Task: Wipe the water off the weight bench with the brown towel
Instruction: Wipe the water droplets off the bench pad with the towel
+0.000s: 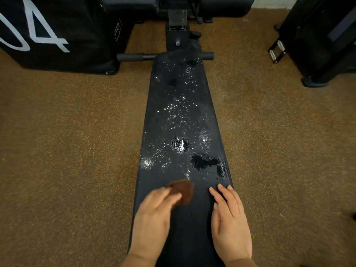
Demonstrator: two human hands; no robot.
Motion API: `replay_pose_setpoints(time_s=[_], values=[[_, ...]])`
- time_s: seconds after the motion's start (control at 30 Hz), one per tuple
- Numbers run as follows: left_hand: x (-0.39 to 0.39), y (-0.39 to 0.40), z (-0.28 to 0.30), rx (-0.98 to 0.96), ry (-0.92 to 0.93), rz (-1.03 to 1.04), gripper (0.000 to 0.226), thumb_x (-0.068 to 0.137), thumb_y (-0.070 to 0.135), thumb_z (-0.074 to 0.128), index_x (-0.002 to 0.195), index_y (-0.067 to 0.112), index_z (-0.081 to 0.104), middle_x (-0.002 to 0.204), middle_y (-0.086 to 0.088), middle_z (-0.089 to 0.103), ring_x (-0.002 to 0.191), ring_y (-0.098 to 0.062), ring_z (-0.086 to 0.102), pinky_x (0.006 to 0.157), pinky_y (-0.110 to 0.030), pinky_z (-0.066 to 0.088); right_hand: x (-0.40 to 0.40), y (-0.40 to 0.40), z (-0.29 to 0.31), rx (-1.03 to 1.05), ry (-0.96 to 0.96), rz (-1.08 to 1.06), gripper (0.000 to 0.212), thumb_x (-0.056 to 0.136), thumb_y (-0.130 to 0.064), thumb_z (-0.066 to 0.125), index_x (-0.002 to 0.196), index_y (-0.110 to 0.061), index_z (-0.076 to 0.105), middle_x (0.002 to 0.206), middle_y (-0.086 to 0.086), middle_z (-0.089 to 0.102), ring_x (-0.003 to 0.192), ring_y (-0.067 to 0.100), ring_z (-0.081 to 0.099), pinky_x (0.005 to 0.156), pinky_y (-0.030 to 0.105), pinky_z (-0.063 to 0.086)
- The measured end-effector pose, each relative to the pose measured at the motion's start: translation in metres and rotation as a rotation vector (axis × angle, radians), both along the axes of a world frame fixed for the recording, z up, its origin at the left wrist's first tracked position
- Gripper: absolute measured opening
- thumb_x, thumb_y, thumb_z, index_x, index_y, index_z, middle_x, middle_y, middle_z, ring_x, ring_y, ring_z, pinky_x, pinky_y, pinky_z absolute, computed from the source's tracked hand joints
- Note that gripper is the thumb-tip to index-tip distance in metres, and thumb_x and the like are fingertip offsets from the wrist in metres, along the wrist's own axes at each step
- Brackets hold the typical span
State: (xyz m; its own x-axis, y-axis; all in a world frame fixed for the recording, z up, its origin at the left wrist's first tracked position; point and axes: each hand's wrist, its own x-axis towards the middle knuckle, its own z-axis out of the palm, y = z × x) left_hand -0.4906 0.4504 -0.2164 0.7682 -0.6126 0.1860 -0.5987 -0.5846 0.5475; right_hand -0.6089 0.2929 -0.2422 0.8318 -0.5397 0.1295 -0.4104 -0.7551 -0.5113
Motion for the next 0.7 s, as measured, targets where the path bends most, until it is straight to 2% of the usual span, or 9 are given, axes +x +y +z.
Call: replay_pose_setpoints(time_s=[0.1, 0.17, 0.3, 0.4, 0.53, 0.6, 0.7], values=[[0.029, -0.033, 0.003, -0.035, 0.060, 0.241, 0.034, 0.075, -0.003, 0.058, 0.101, 0.014, 0.071, 0.103, -0.005, 0.066, 0.097, -0.022, 0.057, 0.091, -0.035, 0.045, 0.000, -0.001, -0.002, 0.002, -0.016, -0.005, 0.042, 0.097, -0.025, 0.033, 0.129, -0.014, 0.058, 0.136, 0.000, 0.049, 0.136, 0.023, 0.036, 0.111, 0.040, 0.030], [0.030, -0.060, 0.003, -0.067, 0.129, 0.291, 0.041, 0.071, -0.010, 0.065, 0.105, 0.012, 0.070, 0.106, -0.006, 0.065, 0.101, -0.022, 0.055, 0.094, -0.029, 0.042, 0.001, -0.001, -0.003, 0.005, -0.030, -0.003, 0.041, 0.098, -0.025, 0.034, 0.129, -0.013, 0.059, 0.136, 0.003, 0.051, 0.135, 0.024, 0.038, 0.112, 0.038, 0.029], [0.019, -0.064, 0.002, -0.075, 0.151, 0.151, 0.035, 0.078, 0.007, 0.069, 0.112, 0.016, 0.067, 0.115, 0.000, 0.061, 0.108, -0.016, 0.050, 0.097, -0.026, 0.041, 0.001, -0.002, -0.003, 0.001, -0.026, 0.007, 0.041, 0.096, -0.022, 0.037, 0.128, -0.012, 0.059, 0.135, 0.004, 0.051, 0.134, 0.024, 0.038, 0.114, 0.034, 0.026], [0.019, -0.045, 0.005, -0.056, 0.133, 0.007, 0.038, 0.070, -0.003, 0.071, 0.102, 0.018, 0.070, 0.105, 0.003, 0.064, 0.100, -0.012, 0.051, 0.093, -0.021, 0.040, 0.001, -0.001, -0.001, 0.009, -0.012, 0.000, 0.042, 0.098, -0.025, 0.033, 0.129, -0.013, 0.058, 0.136, 0.003, 0.050, 0.135, 0.024, 0.037, 0.114, 0.033, 0.025], [0.023, -0.027, 0.009, -0.040, 0.016, -0.163, 0.028, 0.077, 0.010, 0.050, 0.093, 0.017, 0.072, 0.096, 0.000, 0.066, 0.093, -0.015, 0.054, 0.087, -0.026, 0.042, 0.002, 0.000, 0.001, 0.027, -0.024, -0.016, 0.042, 0.098, -0.025, 0.033, 0.129, -0.013, 0.058, 0.136, 0.003, 0.051, 0.134, 0.025, 0.038, 0.115, 0.031, 0.024], [0.037, -0.035, 0.005, -0.033, -0.012, -0.092, 0.029, 0.077, 0.009, 0.048, 0.093, 0.015, 0.072, 0.096, -0.004, 0.067, 0.093, -0.020, 0.056, 0.087, -0.027, 0.042, 0.003, 0.000, 0.001, 0.032, -0.014, -0.028, 0.041, 0.096, -0.023, 0.036, 0.129, -0.015, 0.058, 0.136, 0.003, 0.052, 0.134, 0.026, 0.039, 0.114, 0.032, 0.025], [0.043, -0.065, -0.001, -0.036, 0.079, 0.146, 0.034, 0.070, -0.007, 0.060, 0.096, 0.011, 0.072, 0.097, -0.007, 0.066, 0.093, -0.024, 0.057, 0.088, -0.026, 0.041, 0.002, 0.001, 0.003, 0.035, 0.012, -0.026, 0.041, 0.096, -0.022, 0.035, 0.131, -0.017, 0.056, 0.138, 0.001, 0.050, 0.136, 0.025, 0.037, 0.115, 0.031, 0.023]])
